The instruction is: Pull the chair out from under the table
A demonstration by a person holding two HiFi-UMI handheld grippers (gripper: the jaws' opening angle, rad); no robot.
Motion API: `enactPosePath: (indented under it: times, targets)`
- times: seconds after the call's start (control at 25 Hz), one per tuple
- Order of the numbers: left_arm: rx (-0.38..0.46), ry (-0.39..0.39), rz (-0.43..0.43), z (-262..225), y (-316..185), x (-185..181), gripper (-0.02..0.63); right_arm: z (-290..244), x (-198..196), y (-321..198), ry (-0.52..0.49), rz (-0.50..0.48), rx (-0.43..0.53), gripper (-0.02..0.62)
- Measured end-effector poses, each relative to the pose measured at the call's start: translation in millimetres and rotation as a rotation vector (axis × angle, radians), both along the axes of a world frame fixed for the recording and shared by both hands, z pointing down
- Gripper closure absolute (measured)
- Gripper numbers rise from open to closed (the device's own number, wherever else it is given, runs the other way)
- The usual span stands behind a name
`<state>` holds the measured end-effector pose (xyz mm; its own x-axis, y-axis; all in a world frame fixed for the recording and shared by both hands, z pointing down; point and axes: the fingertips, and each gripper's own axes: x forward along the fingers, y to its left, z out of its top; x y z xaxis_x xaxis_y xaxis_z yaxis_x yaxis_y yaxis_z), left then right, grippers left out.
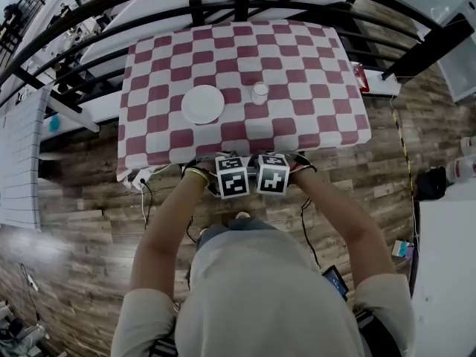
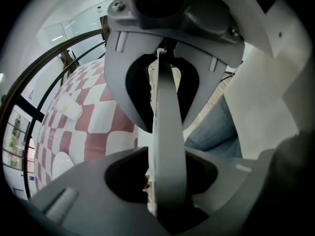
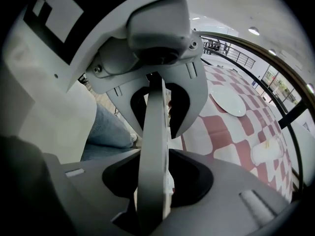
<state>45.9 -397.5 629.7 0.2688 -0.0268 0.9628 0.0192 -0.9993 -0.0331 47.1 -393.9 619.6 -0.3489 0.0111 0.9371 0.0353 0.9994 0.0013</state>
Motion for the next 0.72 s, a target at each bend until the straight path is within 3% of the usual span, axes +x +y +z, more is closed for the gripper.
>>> enactPosePath:
  times: [0.24,0.72]
  targets:
    - [0.015,-0.034,0.03,3.7,2.3,-4.3,0.491,7.0,3.3,-8.4,0.019,0.007,0.088,0.521]
    - [0.053,-0.044,0.029,3.2,-0.6,-4.2,0.531,0.8,3.5,-4.6,0.04,-0.012,0.126,0.52]
